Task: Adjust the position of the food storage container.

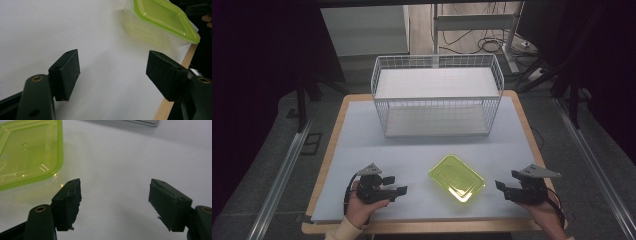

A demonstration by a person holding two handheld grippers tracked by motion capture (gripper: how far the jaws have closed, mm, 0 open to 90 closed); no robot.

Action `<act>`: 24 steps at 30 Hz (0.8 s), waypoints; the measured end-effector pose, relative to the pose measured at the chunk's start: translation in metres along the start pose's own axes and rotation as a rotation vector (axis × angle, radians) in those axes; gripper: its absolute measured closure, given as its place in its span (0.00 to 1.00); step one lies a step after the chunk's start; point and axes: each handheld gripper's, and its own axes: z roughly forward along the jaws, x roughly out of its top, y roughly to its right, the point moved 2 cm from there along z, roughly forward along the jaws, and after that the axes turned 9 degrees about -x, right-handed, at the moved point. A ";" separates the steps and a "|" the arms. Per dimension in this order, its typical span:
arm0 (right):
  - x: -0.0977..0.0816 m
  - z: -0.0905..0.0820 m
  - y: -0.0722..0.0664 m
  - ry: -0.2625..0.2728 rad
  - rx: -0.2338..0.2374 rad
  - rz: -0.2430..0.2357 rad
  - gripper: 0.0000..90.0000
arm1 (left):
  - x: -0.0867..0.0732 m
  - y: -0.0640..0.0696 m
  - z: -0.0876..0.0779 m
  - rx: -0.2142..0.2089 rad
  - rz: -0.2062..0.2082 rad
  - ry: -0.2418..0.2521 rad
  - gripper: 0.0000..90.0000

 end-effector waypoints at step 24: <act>0.009 -0.010 -0.007 0.027 0.077 -0.019 0.56 | 0.001 -0.004 -0.005 0.023 -0.003 0.005 0.29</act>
